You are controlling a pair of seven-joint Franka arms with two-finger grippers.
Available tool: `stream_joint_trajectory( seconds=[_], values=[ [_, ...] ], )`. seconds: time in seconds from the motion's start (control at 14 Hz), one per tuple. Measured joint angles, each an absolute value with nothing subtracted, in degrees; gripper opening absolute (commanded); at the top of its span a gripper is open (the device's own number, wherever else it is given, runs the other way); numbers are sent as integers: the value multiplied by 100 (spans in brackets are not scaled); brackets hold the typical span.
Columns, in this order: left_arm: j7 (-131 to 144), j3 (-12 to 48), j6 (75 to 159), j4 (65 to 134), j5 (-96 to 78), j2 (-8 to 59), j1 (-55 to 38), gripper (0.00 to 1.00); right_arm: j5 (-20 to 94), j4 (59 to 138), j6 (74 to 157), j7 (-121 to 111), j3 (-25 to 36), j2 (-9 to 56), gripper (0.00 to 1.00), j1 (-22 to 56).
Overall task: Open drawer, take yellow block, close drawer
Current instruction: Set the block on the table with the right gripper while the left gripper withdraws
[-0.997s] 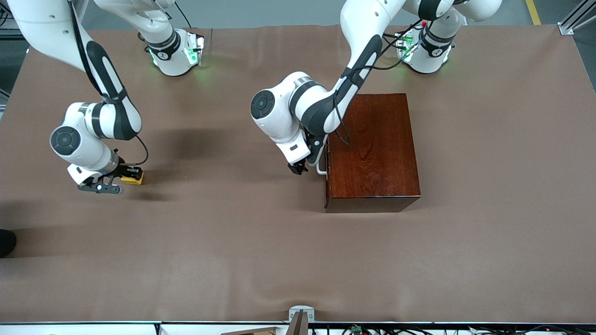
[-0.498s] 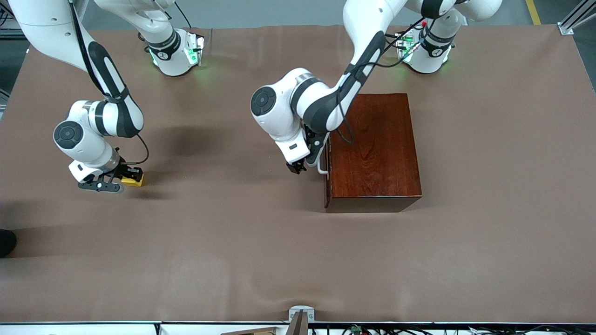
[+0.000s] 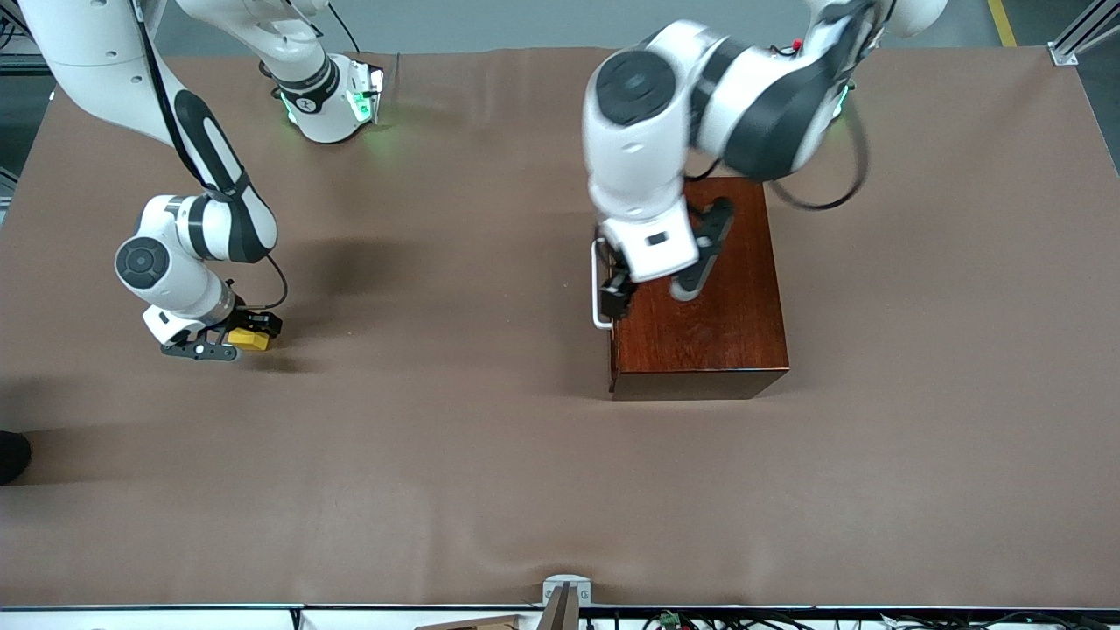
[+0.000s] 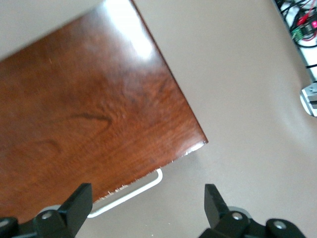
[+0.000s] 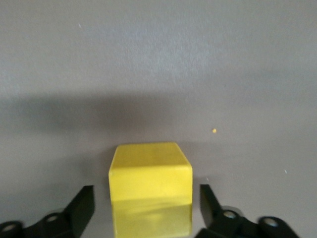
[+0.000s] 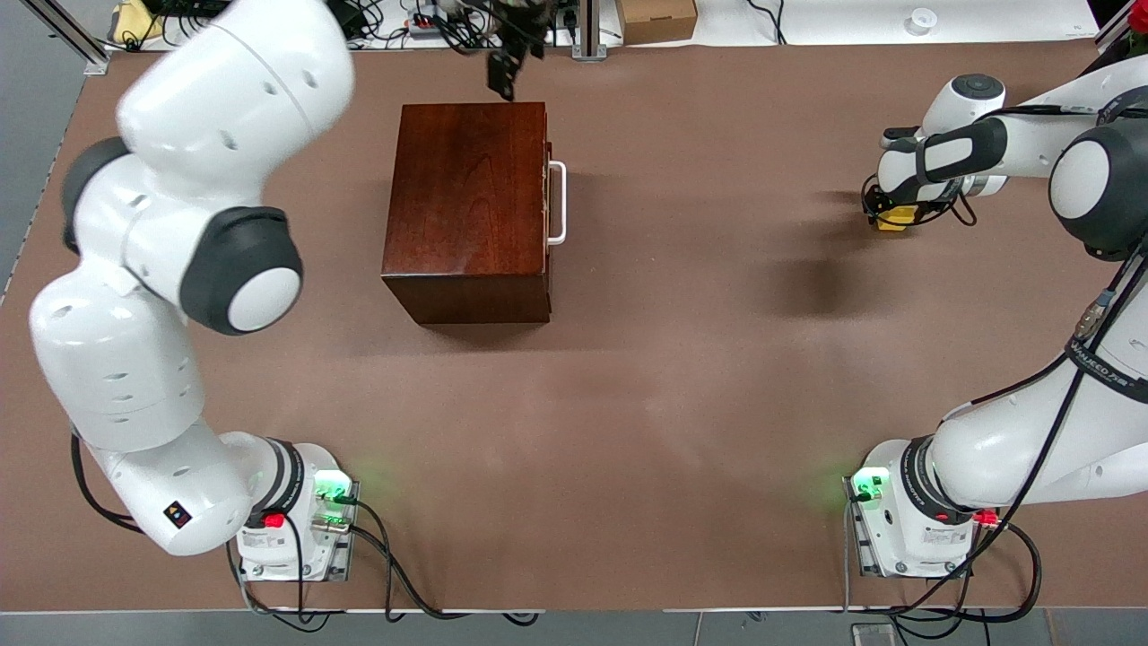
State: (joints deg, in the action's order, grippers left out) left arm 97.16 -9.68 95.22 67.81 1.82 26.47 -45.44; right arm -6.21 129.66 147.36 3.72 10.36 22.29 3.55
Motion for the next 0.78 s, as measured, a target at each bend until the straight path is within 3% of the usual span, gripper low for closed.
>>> stream_joint_trajectory(
  seconds=[0.43,0.78],
  values=[
    [6915,-982,8598,6810,-143,1805,-3347,100,-582,11763,12231,372,994,1815,100,378],
    [3435,-993,7822,6848,-166,1146,-2058,100,173,10538,10348,369,968,1671,100,436]
  ],
)
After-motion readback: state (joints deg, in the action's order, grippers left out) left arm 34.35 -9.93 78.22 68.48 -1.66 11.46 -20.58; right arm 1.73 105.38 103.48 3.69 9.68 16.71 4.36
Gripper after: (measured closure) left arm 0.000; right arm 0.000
